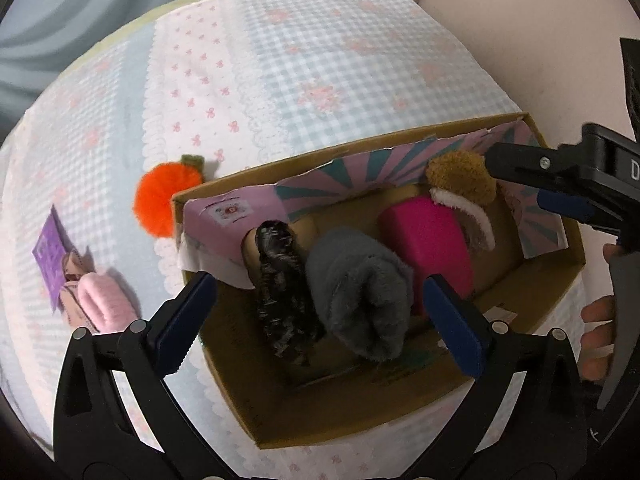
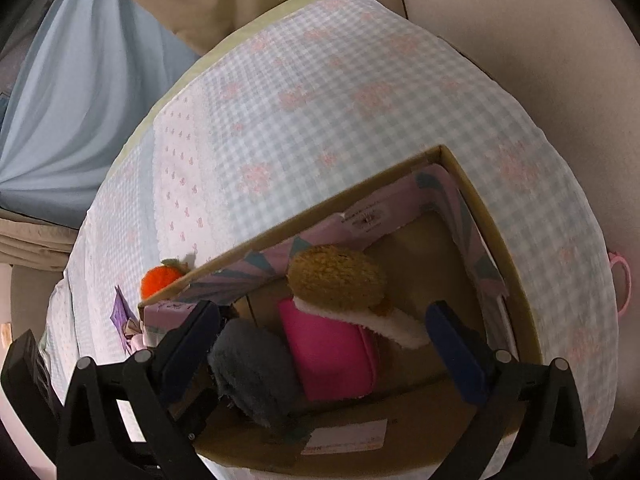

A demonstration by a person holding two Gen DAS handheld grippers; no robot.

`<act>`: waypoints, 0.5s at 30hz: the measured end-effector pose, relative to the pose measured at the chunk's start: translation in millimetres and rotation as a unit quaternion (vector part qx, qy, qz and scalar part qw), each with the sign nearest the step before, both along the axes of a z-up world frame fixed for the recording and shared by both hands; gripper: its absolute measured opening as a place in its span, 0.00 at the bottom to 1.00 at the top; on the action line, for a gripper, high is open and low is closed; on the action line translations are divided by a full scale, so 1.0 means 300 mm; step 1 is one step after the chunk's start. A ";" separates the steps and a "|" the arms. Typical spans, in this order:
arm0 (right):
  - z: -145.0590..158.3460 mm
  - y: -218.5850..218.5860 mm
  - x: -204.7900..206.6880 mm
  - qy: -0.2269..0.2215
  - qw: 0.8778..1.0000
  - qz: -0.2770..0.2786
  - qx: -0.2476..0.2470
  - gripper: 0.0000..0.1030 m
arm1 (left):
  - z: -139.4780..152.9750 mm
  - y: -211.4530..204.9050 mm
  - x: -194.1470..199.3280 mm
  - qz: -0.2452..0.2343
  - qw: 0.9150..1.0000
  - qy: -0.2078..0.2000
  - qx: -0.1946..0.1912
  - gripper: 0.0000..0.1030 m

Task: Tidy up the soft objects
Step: 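Carry the scrunchie and teddy-bear clip into the box with both tools and release, then withdraw both tools from the box toward the pink hair tie and mask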

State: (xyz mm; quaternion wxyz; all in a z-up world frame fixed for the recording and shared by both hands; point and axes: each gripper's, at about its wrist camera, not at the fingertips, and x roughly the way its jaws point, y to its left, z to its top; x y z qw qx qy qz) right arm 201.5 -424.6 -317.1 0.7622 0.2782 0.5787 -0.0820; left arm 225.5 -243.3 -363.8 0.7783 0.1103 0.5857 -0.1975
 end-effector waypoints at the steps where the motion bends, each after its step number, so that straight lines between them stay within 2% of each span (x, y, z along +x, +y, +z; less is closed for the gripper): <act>1: 0.000 0.003 -0.002 0.000 1.000 0.000 0.000 1.00 | 0.000 0.002 0.000 0.001 1.000 0.000 0.001 0.99; 7: 0.048 0.021 -0.019 -0.014 0.999 0.014 -0.026 1.00 | 0.023 0.021 -0.008 0.006 1.000 -0.004 0.004 0.99; 15: 0.153 0.052 -0.061 -0.034 0.998 0.020 -0.042 1.00 | 0.121 0.052 -0.042 0.007 1.000 -0.029 -0.004 0.99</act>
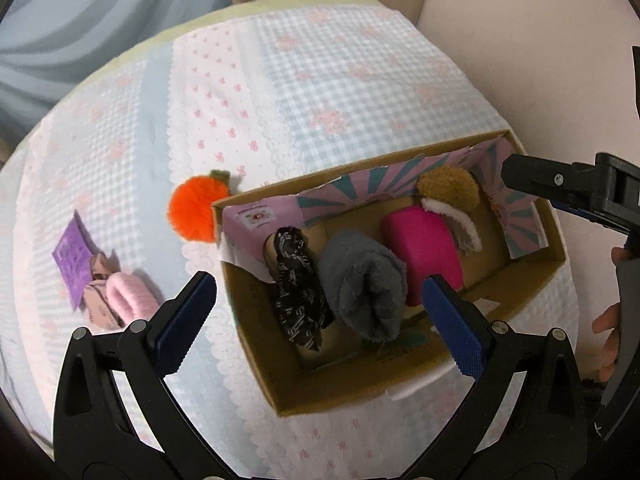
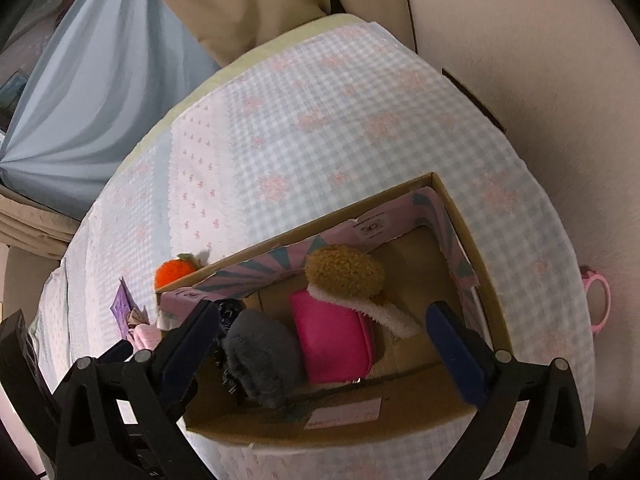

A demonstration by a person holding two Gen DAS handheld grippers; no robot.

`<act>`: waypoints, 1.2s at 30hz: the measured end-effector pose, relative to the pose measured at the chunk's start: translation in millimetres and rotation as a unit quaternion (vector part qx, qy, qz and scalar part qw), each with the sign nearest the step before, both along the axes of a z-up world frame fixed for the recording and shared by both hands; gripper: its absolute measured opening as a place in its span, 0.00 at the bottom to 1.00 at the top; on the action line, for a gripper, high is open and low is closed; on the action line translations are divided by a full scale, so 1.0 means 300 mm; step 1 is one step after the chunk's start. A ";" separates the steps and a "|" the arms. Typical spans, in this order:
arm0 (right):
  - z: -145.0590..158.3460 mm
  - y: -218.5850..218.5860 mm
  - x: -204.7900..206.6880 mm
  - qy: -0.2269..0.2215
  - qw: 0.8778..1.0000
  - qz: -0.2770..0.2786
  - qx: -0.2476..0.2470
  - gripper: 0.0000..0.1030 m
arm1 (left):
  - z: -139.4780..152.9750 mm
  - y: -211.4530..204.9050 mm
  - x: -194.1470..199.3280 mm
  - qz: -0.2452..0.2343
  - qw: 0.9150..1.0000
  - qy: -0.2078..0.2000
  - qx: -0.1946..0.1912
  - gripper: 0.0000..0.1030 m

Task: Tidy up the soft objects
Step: 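Withdraw both tools from the box toward the pink hair tie and mask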

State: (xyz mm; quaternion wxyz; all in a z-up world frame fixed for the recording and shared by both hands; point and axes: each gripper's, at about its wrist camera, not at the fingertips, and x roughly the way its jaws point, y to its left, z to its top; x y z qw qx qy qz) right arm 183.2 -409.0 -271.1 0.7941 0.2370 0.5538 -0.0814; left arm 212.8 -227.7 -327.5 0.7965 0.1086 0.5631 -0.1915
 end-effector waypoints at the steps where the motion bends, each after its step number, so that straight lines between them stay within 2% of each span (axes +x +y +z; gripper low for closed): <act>1: 0.017 0.006 -0.010 -0.002 1.000 0.001 -0.003 1.00 | 0.013 0.002 -0.005 0.000 1.000 -0.004 -0.001 0.99; 11: 0.231 0.095 -0.129 -0.017 0.996 0.032 -0.086 1.00 | 0.226 0.059 -0.093 0.001 0.999 -0.049 -0.015 0.99; 17: 0.401 0.169 -0.236 -0.048 0.988 0.059 -0.133 1.00 | 0.378 0.126 -0.182 0.013 0.997 -0.078 -0.025 0.99; 25: 0.594 0.240 -0.354 -0.089 0.981 0.081 -0.153 1.00 | 0.579 0.230 -0.293 0.050 0.990 -0.123 -0.037 0.99; 33: 0.657 0.311 -0.388 -0.099 0.969 0.122 -0.188 1.00 | 0.693 0.340 -0.395 0.096 0.983 -0.151 -0.036 0.99; 36: 0.653 0.338 -0.384 -0.106 0.968 0.144 -0.179 1.00 | 0.702 0.403 -0.443 0.120 0.979 -0.160 -0.033 0.99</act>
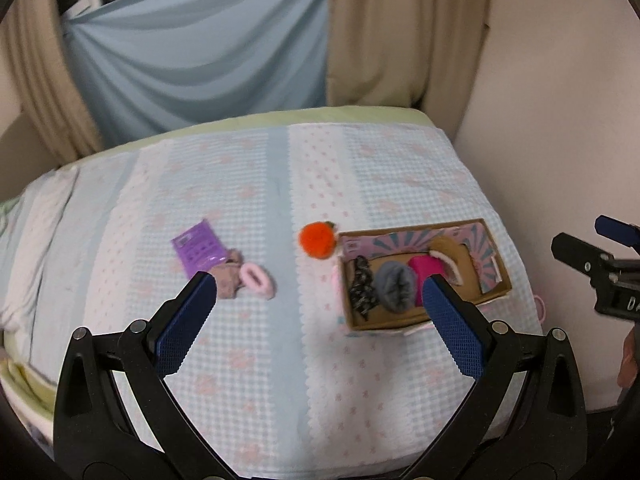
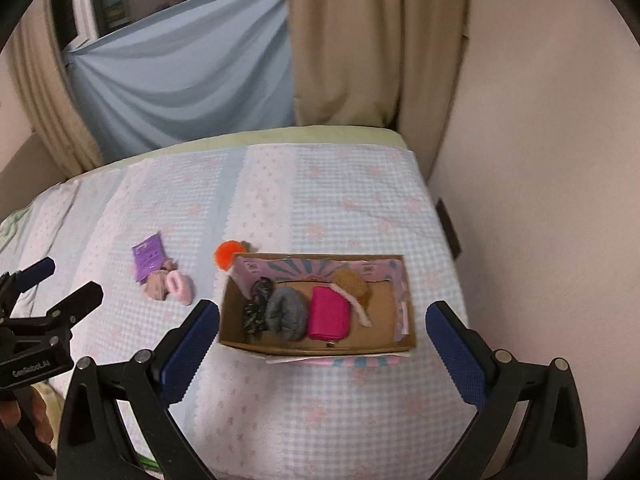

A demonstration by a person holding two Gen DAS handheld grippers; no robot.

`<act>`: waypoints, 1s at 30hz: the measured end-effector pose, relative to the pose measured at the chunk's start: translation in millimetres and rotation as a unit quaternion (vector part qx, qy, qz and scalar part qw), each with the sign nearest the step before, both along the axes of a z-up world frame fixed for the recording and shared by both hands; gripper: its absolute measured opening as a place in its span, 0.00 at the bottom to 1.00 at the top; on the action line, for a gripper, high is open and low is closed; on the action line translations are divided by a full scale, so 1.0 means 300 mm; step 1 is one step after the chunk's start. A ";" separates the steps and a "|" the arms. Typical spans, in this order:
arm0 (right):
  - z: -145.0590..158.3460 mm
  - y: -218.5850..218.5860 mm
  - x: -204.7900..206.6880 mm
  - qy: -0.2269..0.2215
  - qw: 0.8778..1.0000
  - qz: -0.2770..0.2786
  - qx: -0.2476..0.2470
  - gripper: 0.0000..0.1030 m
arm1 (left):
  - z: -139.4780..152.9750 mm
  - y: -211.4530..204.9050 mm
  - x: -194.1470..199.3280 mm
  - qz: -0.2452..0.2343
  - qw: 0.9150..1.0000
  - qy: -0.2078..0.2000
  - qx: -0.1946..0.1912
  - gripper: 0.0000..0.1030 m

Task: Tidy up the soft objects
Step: 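Withdraw both tools from the box toward the pink hair tie and mask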

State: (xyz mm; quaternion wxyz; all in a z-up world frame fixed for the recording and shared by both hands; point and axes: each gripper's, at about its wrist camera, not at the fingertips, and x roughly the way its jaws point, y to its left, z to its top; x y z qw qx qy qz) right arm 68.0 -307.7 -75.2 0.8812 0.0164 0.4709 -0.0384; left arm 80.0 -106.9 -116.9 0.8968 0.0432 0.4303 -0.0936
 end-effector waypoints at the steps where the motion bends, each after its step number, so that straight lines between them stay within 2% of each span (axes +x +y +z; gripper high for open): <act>1: -0.004 0.013 0.006 0.000 1.000 0.008 0.008 1.00 | 0.000 0.018 -0.012 0.006 1.000 -0.002 0.000 0.99; 9: -0.039 0.151 0.039 -0.017 0.998 0.037 0.053 1.00 | -0.023 0.244 -0.075 0.054 0.998 -0.019 0.001 0.99; 13: -0.065 0.271 0.062 -0.028 0.996 0.061 0.051 1.00 | -0.060 0.352 -0.033 0.068 0.997 -0.019 -0.017 0.99; 18: -0.132 0.415 0.121 -0.028 0.997 0.063 0.044 1.00 | -0.156 0.492 0.078 0.044 0.999 0.005 -0.032 0.99; 23: -0.291 0.580 0.190 0.002 0.996 0.090 0.023 1.00 | -0.292 0.611 0.191 0.028 0.998 0.036 -0.053 0.99; 27: -0.451 0.682 0.239 0.030 0.995 0.095 0.023 1.00 | -0.439 0.686 0.294 0.017 0.995 0.065 -0.076 0.99; 30: -0.567 0.743 0.277 0.042 0.994 0.104 0.019 1.00 | -0.560 0.712 0.358 0.005 0.994 0.082 -0.075 0.99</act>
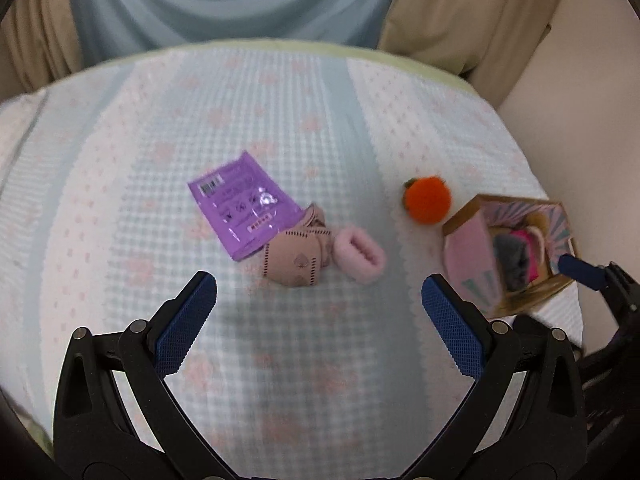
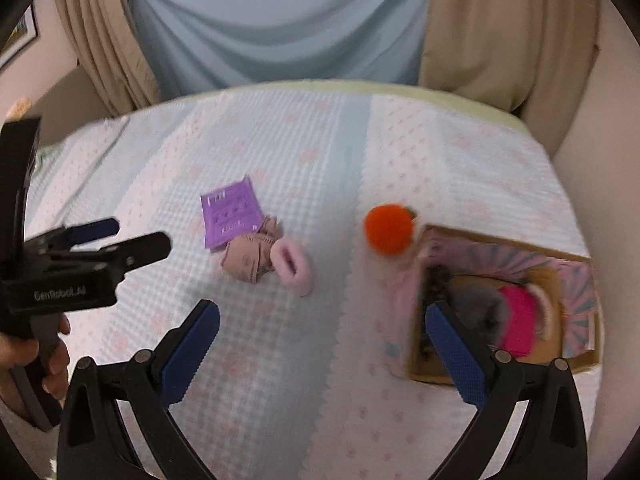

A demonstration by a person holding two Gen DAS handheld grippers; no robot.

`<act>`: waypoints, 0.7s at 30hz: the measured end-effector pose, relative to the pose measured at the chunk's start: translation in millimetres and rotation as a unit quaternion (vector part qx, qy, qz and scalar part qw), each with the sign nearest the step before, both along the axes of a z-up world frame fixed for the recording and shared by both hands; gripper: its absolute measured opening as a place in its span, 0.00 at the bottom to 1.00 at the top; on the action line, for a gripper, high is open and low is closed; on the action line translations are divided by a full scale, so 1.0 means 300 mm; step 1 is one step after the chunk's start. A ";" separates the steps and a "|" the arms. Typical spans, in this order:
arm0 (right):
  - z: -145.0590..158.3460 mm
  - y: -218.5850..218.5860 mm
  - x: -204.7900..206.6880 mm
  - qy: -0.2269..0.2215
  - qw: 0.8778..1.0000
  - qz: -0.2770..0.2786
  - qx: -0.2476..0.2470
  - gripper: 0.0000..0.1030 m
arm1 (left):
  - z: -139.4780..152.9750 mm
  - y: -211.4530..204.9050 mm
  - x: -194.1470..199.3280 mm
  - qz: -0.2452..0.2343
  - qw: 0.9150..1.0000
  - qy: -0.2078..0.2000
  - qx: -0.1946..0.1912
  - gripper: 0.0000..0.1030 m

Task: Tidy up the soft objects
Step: 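Withdraw both tools from the box toward the pink hair tie and mask, then grasp the beige mask with the left tool while the right grasps the pink hair tie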

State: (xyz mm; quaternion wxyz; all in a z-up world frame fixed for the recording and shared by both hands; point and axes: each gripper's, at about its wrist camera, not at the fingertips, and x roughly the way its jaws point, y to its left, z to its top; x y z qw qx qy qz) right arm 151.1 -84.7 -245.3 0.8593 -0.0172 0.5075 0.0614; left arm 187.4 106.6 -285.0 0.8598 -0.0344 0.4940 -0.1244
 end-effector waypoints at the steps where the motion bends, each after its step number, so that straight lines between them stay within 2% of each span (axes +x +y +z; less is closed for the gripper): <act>1: -0.054 0.026 0.020 0.004 1.000 0.008 -0.006 1.00 | -0.043 0.006 0.023 -0.004 1.000 0.006 -0.002 0.99; 8: -0.330 0.109 0.123 0.017 0.999 0.046 -0.021 0.94 | -0.352 0.029 0.172 -0.004 0.998 0.052 -0.043 0.98; 12: -0.455 0.109 0.181 0.019 0.999 0.046 -0.019 0.91 | -0.496 0.010 0.253 0.000 0.996 0.073 -0.055 0.93; 14: -0.501 0.111 0.204 0.021 0.999 0.045 -0.019 0.83 | -0.542 0.002 0.283 0.002 0.995 0.080 -0.061 0.91; 18: -0.579 0.117 0.248 0.025 0.998 0.048 -0.021 0.77 | -0.631 -0.028 0.337 0.002 0.994 0.090 -0.065 0.90; 21: -0.614 0.127 0.272 0.025 0.998 0.053 -0.019 0.70 | -0.663 -0.039 0.357 0.006 0.993 0.092 -0.070 0.90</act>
